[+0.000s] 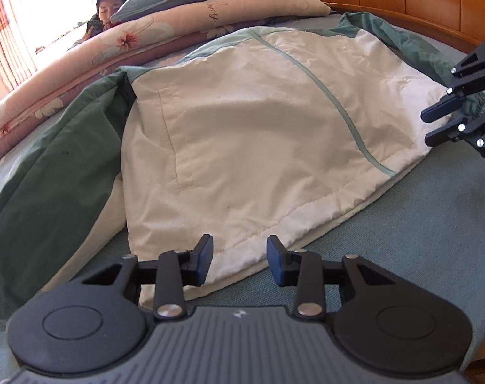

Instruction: Fold clothes

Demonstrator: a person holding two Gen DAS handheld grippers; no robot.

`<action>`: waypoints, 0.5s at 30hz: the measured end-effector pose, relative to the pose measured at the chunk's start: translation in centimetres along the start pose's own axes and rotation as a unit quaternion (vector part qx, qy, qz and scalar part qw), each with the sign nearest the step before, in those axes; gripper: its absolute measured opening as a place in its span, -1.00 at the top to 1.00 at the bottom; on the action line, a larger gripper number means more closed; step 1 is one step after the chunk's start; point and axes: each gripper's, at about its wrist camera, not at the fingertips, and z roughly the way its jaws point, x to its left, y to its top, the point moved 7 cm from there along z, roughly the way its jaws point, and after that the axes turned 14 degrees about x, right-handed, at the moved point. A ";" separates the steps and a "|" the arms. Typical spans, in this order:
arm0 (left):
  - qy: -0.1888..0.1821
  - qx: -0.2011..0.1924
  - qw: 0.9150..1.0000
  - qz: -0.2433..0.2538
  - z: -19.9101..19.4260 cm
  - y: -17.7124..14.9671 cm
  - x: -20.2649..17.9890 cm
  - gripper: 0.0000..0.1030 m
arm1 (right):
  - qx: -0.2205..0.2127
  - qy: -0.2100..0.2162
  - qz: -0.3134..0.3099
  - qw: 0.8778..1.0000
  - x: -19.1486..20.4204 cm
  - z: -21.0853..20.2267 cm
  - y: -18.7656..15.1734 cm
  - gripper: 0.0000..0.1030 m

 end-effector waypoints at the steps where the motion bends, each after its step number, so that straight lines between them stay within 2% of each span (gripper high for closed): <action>1: 0.006 -0.007 1.000 0.020 -0.3 0.1 -0.5 0.12 | -0.005 -0.003 -0.007 1.000 0.4 -0.4 0.2 0.38; 3: 0.028 -0.011 0.996 0.081 -0.3 0.2 -2.1 0.06 | -0.013 -0.005 -0.023 1.000 1.3 -1.0 0.4 0.36; 6: 0.070 -0.007 0.982 0.177 0.5 0.1 -4.6 0.06 | -0.015 0.000 -0.043 0.999 2.3 -1.3 0.8 0.36; 10: 0.099 -0.008 0.969 0.225 1.7 0.6 -5.6 0.05 | -0.012 0.002 -0.054 0.998 3.2 -1.0 1.2 0.36; 12: 0.119 -0.012 0.960 0.252 1.8 0.9 -6.0 -0.03 | -0.012 0.006 -0.054 0.998 3.4 -0.9 1.3 0.36; 15: 0.148 -0.026 0.948 0.281 1.6 0.8 -6.4 -0.04 | -0.015 0.009 -0.060 0.998 3.9 -0.6 1.8 0.36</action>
